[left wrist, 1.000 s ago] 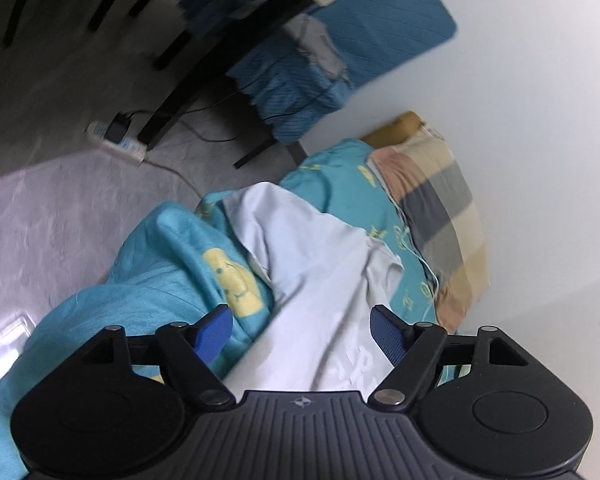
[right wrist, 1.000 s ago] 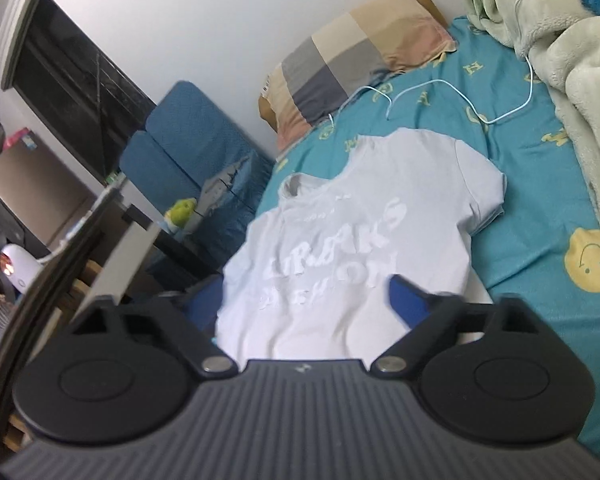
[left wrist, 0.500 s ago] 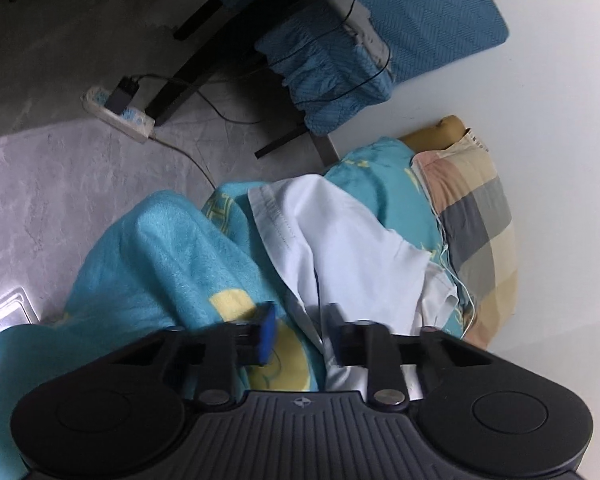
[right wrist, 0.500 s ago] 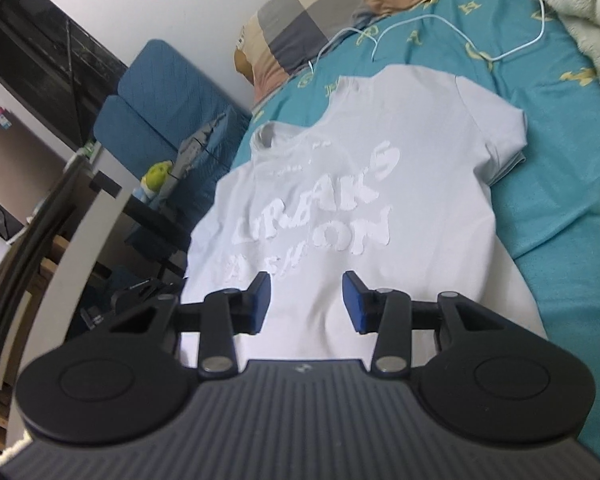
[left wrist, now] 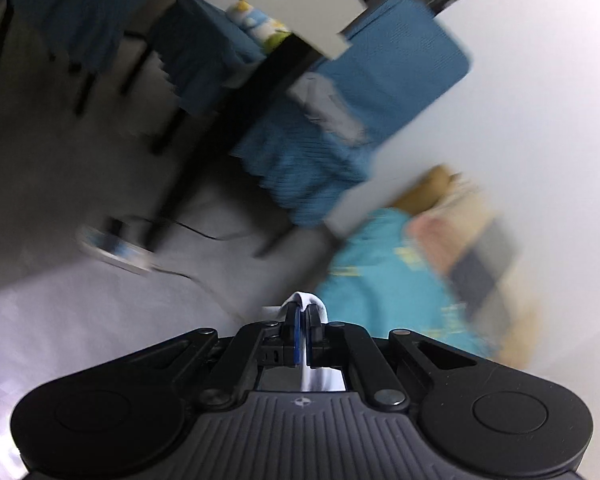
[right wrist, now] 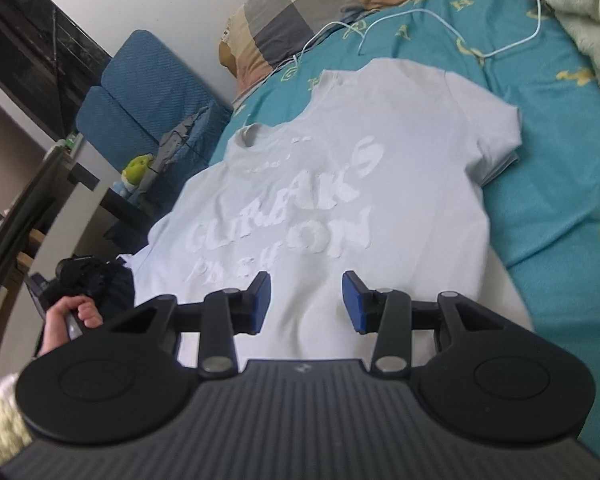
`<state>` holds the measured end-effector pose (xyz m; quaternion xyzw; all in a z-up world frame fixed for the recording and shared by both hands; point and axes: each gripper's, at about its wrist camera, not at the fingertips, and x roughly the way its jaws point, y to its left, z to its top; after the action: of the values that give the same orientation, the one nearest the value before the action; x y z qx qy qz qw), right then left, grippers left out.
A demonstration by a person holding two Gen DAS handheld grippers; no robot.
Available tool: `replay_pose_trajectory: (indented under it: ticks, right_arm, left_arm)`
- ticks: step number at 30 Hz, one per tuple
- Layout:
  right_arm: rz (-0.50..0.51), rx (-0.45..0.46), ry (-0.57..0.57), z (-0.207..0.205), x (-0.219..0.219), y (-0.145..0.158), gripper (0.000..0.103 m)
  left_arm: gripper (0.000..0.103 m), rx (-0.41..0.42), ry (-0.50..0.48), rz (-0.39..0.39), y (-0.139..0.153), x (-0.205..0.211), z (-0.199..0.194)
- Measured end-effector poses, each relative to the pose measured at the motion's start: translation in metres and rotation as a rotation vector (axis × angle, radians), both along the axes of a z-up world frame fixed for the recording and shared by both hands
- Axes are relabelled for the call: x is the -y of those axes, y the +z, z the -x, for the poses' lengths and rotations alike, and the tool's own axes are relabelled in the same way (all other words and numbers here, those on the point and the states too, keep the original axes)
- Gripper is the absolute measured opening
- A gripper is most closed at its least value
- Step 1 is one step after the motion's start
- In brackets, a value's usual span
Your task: Fold clothes
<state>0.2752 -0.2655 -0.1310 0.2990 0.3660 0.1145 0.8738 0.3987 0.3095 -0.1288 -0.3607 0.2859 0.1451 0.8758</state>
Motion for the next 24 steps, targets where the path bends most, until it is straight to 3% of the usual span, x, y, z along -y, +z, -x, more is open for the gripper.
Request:
replay_pose_trajectory:
  ticks: [2, 4, 6, 7, 9, 11, 14, 18, 21, 24]
  right_arm:
    - [0.001, -0.005, -0.002, -0.001, 0.001, -0.002, 0.043]
    - [0.023, -0.003, 0.003, -0.003, -0.001, -0.003, 0.043]
    - [0.045, -0.002, 0.01, -0.007, -0.004, -0.004, 0.043]
    - [0.052, 0.0, 0.012, -0.008, -0.004, -0.004, 0.043]
    - [0.065, 0.005, 0.016, -0.01, -0.005, -0.004, 0.043]
    - [0.073, 0.015, 0.017, -0.01, -0.005, -0.001, 0.043]
    - [0.069, 0.038, 0.018, -0.007, -0.002, 0.007, 0.043]
    - [0.053, 0.076, 0.021, 0.005, 0.001, 0.021, 0.043]
    - [0.037, 0.097, 0.025, 0.016, 0.004, 0.031, 0.044]
    - [0.028, 0.115, 0.03, 0.027, 0.006, 0.04, 0.044]
  left_arm:
    - [0.002, -0.064, -0.017, -0.07, -0.006, -0.002, -0.012]
    - [0.003, -0.115, -0.058, -0.079, -0.014, 0.0, -0.018]
    - [0.004, -0.111, -0.086, -0.055, -0.018, 0.003, -0.014]
    - [0.007, -0.104, -0.105, -0.035, -0.019, 0.004, -0.01]
    - [0.025, -0.126, -0.16, 0.001, -0.019, 0.005, 0.005]
    - [0.029, -0.152, -0.222, 0.011, -0.014, 0.011, 0.03]
    - [0.047, -0.205, -0.367, 0.047, -0.002, 0.026, 0.076]
    - [0.058, -0.302, -0.557, 0.075, 0.016, 0.048, 0.15]
    - [0.059, -0.431, -0.692, 0.068, 0.019, 0.067, 0.191]
    - [0.059, -0.549, -0.758, 0.07, 0.014, 0.08, 0.217]
